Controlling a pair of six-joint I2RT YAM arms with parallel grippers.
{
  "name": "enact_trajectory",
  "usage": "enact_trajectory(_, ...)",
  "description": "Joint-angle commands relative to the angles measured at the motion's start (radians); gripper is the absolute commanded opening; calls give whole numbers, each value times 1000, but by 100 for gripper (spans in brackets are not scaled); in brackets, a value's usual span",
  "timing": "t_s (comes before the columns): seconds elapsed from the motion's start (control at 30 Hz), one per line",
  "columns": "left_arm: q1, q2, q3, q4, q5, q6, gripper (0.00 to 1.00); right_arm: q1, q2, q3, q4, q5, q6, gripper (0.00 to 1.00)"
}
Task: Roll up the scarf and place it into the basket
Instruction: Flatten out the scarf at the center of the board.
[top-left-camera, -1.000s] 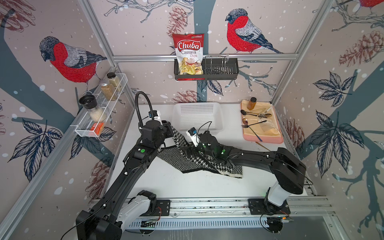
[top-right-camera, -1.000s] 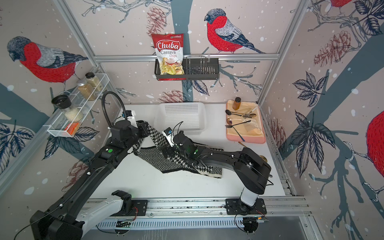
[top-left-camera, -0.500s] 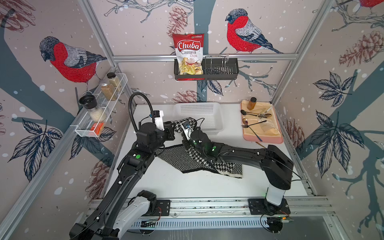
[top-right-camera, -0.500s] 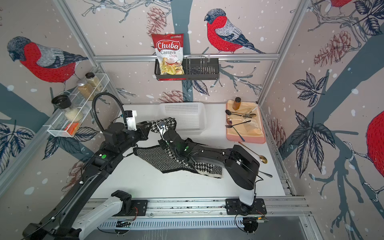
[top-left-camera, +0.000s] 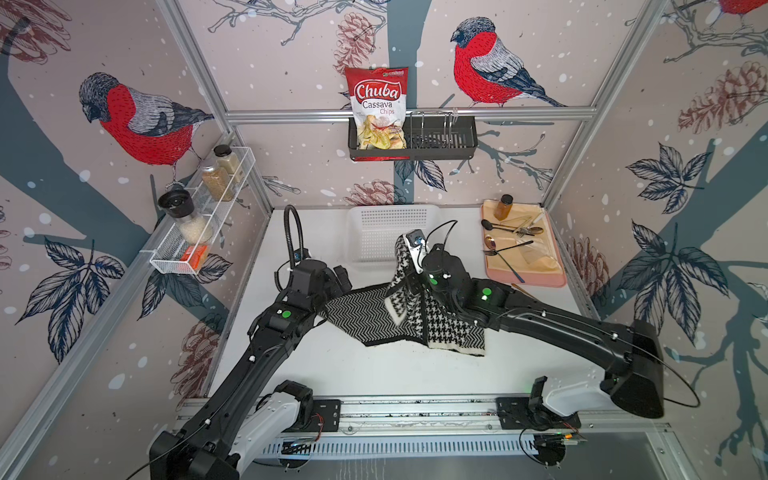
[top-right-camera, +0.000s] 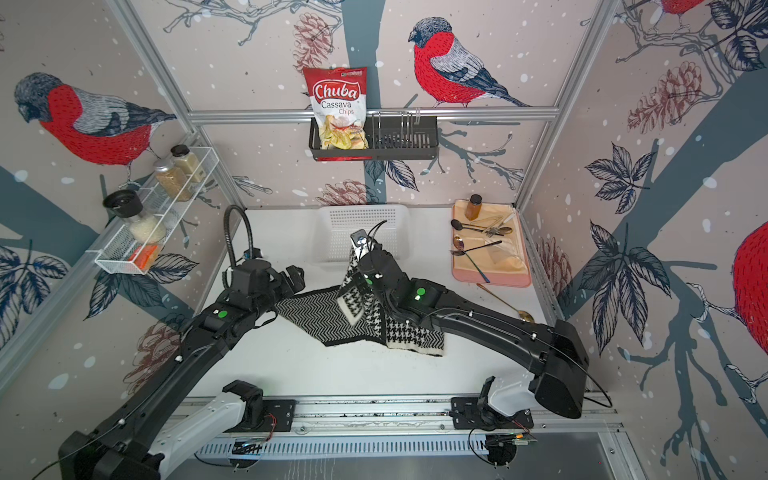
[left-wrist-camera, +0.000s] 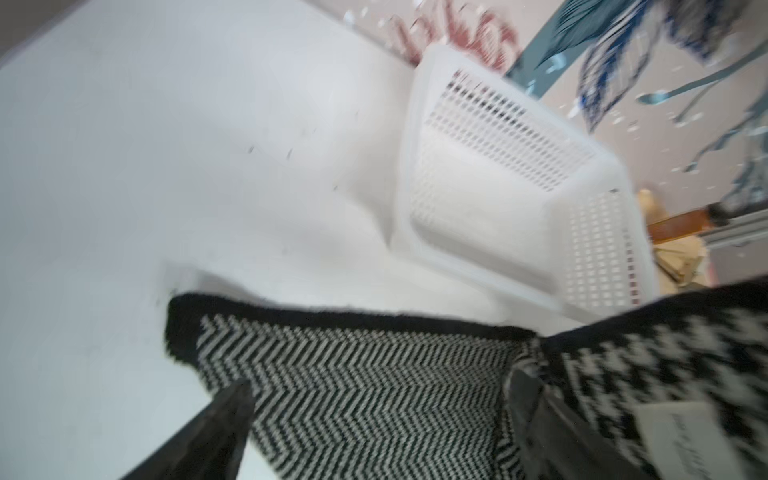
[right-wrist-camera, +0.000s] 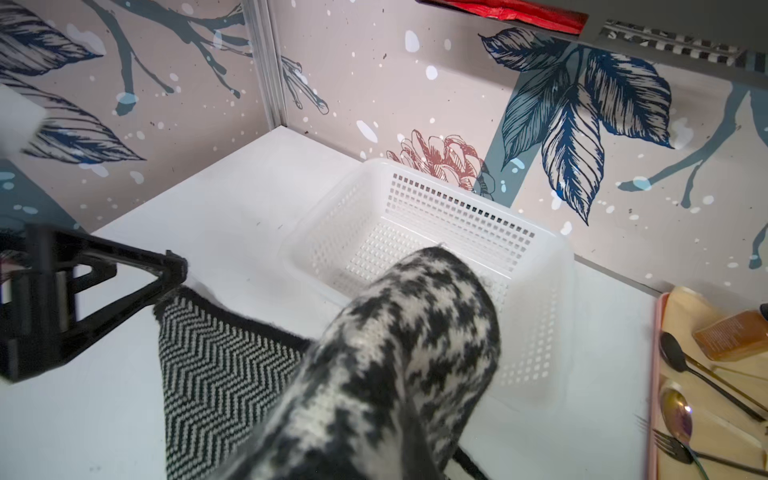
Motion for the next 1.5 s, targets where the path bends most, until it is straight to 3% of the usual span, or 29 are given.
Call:
enact_trajectory(0.0,1,35,-56,-124,6,-139,98,-1,-28,-21,-175,-25,47,0)
enact_trajectory(0.17,-1,67,-186,-27,81,-229,97,-85,-17,-127,-253,-78,150,0)
enact_trajectory(0.4,-1,227,-188,43,16,-241,87,-191,9,-265,-182,-151,210,0)
enact_trajectory(0.5,-3,308,-189,89,-30,-260,60,-205,62,-279,-188,-151,249,0)
enact_trajectory(0.63,-1,379,-171,152,-30,-242,0,-203,116,-306,-186,-146,288,0)
enact_trajectory(0.73,-5,372,-97,3,-58,-232,0,-194,111,-321,-168,-155,271,0)
enact_trajectory(0.97,-16,92,26,-316,-71,-201,0,-202,50,-368,-91,-171,211,0)
enact_trajectory(1.17,-28,31,92,-438,-10,-229,0,-205,22,-409,-67,-192,213,0)
enact_trajectory(1.27,-60,-4,206,-548,-33,-237,0,-206,9,-427,-55,-199,203,0)
enact_trajectory(1.33,-61,-15,210,-523,-46,-216,0,-214,14,-429,-48,-212,195,0)
enact_trajectory(1.37,-56,1,194,-475,-53,-187,12,-217,21,-423,-48,-215,193,0)
enact_trajectory(1.43,-13,97,166,-363,-27,-126,21,-222,34,-422,-40,-223,187,0)
enact_trajectory(1.47,19,171,157,-295,7,-88,41,-224,43,-423,-38,-228,185,0)
